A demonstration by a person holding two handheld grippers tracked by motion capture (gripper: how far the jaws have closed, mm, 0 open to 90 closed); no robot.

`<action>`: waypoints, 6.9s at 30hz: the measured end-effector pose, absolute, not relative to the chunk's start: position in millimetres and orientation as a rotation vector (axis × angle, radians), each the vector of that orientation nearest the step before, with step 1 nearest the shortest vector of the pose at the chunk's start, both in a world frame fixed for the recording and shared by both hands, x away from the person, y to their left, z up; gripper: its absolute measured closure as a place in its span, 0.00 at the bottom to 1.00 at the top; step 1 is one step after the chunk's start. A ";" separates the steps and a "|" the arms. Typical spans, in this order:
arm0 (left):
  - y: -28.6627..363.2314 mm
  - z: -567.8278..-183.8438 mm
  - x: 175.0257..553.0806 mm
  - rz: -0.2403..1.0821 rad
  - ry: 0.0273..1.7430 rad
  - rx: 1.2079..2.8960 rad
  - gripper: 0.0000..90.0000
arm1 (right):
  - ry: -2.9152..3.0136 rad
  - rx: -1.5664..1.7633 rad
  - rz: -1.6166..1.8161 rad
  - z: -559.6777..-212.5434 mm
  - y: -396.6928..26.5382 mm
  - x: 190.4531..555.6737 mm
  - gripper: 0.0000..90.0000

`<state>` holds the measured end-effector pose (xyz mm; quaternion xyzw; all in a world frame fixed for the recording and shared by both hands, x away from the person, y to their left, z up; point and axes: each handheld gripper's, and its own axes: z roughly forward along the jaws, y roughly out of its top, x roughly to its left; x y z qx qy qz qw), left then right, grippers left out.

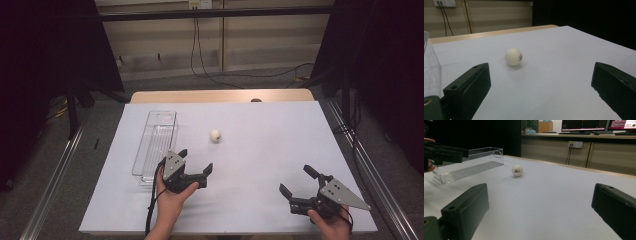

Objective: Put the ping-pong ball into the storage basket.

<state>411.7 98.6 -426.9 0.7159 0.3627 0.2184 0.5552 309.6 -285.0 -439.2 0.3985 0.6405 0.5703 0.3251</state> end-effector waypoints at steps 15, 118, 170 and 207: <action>90.6 -426.3 419.5 0.508 0.882 1.680 0.03 | 1.674 1.047 1.499 -439.1 -284.9 309.8 0.01; 68.4 -427.9 461.9 0.533 0.956 1.740 0.03 | 1.670 1.042 1.510 -438.4 -286.8 310.0 0.01; 62.3 -422.5 474.2 0.517 0.980 1.765 0.03 | 1.666 1.034 1.525 -438.2 -286.7 310.3 0.01; 59.4 -426.4 481.0 0.523 0.998 1.792 0.03 | 1.666 1.033 1.524 -438.1 -286.9 310.4 0.01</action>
